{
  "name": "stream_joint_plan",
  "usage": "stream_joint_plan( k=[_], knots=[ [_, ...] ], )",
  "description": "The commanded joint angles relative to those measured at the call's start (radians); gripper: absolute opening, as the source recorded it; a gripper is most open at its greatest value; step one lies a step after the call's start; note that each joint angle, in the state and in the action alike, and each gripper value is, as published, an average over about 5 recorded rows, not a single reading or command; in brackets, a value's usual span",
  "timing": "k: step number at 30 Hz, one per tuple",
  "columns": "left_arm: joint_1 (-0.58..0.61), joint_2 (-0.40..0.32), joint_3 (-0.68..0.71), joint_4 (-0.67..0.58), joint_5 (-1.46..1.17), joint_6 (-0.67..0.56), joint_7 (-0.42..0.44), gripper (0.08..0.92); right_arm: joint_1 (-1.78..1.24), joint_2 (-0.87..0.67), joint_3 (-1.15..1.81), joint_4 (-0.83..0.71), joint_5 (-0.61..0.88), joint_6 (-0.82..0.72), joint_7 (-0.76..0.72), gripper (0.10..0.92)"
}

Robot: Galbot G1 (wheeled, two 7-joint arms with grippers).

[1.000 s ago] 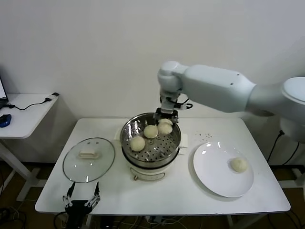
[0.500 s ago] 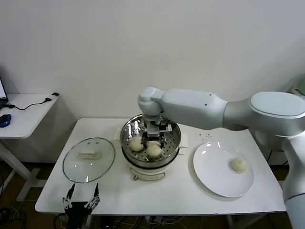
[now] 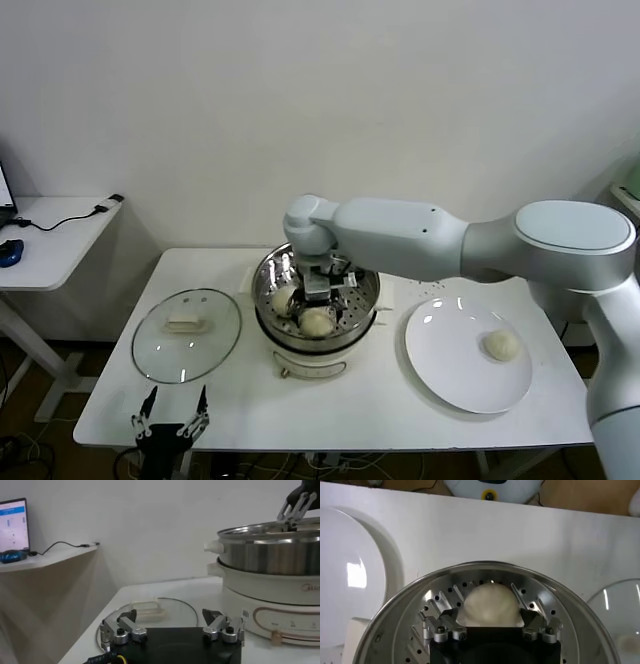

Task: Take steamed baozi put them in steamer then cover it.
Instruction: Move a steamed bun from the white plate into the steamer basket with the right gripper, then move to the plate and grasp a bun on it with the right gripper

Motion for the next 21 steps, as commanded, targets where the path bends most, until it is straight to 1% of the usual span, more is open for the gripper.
stream_joint_plan(
  k=[1,4,6,9,11,12,15,17,19,21],
  knots=[
    [0.000,0.000,0.002,0.000,0.000,0.000,0.000,0.823,0.031,-0.036,0.037,0.009,-0.003,0.005,0.004,0.822],
    [0.002,0.002,0.001,-0.003,0.000,-0.001,0.000,0.823,0.060,-0.082,0.066,0.008,0.007,-0.012,0.022,0.823],
    [0.004,0.003,-0.001,-0.006,0.000,-0.002,-0.001,0.823,0.096,-0.136,0.062,0.010,0.048,-0.064,0.046,0.823],
    [0.009,0.005,-0.003,-0.011,-0.001,-0.003,-0.001,0.823,0.205,-0.247,-0.044,0.047,0.175,-0.254,0.173,0.823],
    [0.011,0.005,-0.002,-0.014,-0.001,-0.004,-0.001,0.823,0.290,-0.324,-0.154,0.087,0.297,-0.409,0.274,0.823],
    [0.011,0.006,-0.002,-0.015,0.000,-0.004,-0.001,0.823,0.319,-0.357,-0.191,0.103,0.365,-0.481,0.297,0.823],
    [0.011,0.005,0.002,-0.018,0.001,-0.005,-0.001,0.823,0.351,-0.464,-0.243,0.138,0.557,-0.703,0.307,0.823],
    [0.009,0.004,0.005,-0.019,0.003,-0.005,-0.001,0.823,0.338,-0.537,-0.242,0.155,0.642,-0.823,0.301,0.823],
    [0.009,0.003,0.007,-0.022,0.004,-0.004,0.000,0.823,0.305,-0.610,-0.223,0.165,0.679,-0.886,0.291,0.823],
    [0.010,0.003,0.007,-0.024,0.005,-0.004,0.000,0.823,0.261,-0.672,-0.196,0.163,0.674,-0.910,0.275,0.823]
  ],
)
